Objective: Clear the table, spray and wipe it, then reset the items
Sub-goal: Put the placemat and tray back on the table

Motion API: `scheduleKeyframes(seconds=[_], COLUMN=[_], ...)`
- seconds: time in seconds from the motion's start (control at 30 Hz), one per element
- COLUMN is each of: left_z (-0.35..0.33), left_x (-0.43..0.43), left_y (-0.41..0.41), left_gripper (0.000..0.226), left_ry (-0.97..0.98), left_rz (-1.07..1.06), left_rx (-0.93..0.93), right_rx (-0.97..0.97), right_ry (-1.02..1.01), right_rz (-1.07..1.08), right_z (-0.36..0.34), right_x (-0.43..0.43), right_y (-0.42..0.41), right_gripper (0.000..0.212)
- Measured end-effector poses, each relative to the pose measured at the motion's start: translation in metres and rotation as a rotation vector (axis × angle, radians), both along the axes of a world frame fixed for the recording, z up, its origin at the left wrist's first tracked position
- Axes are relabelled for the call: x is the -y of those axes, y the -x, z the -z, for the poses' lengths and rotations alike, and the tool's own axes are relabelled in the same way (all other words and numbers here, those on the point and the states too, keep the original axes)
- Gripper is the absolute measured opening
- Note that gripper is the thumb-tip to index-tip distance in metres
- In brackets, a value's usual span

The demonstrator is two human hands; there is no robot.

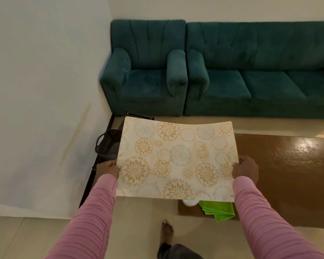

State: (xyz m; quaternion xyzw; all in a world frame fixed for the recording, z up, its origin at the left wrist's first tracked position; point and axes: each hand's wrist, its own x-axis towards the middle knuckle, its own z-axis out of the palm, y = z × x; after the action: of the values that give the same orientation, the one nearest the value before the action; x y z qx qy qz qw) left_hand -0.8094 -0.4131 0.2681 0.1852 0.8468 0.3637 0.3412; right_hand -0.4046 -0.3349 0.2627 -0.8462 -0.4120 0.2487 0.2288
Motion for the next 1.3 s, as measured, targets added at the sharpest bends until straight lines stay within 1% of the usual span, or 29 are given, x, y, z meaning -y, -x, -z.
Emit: scheduleKeyframes(seconds=[0.07,0.2,0.33,0.4,0.5,0.6,0.77,1.0,1.17,1.3], left_z=[0.004,0.007,0.007,0.009,0.011,0.014,0.023,0.051,0.057,0.063], left_x=[0.015,0.050,0.081,0.089,0.092,0.091,0.081,0.044,0.023,-0.011], left_y=[-0.018,-0.062,-0.102,-0.121,-0.156,-0.197,-0.287,-0.419,-0.467,-0.484], left_gripper=[0.028,0.028,0.027,0.027,0.029,0.030,0.029,0.033,0.029,0.033], left_ry=[-0.006,0.000,0.048,0.055,0.055,0.055,0.086,0.138,0.170,0.198], left_rz=[0.015,0.012,0.013,0.013,0.006,0.013,0.021,0.053,0.052,0.091], left_rx=[-0.016,0.024,0.050,0.051,0.082,0.070,0.047,0.052,0.085,0.081], right_rx=[-0.004,0.039,0.044,0.060,0.052,0.050,0.055,0.078,0.116,0.157], right_ry=[-0.015,-0.017,0.008,0.020,0.022,0.026,0.053,0.092,0.116,0.132], right_rz=[0.008,-0.021,-0.036,-0.043,-0.064,-0.041,-0.036,-0.020,-0.019,-0.025], right_z=[0.002,-0.003,-0.011,-0.012,-0.012,-0.005,0.003,0.014,0.019,0.031], right_x=[0.016,0.054,0.085,0.092,0.100,0.101,0.093,0.061,0.028,0.001], right_y=[-0.021,-0.062,-0.103,-0.125,-0.163,-0.203,-0.291,-0.420,-0.466,-0.482], right_gripper=[0.030,0.027,0.031,0.033,0.031,0.031,0.030,0.032,0.030,0.029])
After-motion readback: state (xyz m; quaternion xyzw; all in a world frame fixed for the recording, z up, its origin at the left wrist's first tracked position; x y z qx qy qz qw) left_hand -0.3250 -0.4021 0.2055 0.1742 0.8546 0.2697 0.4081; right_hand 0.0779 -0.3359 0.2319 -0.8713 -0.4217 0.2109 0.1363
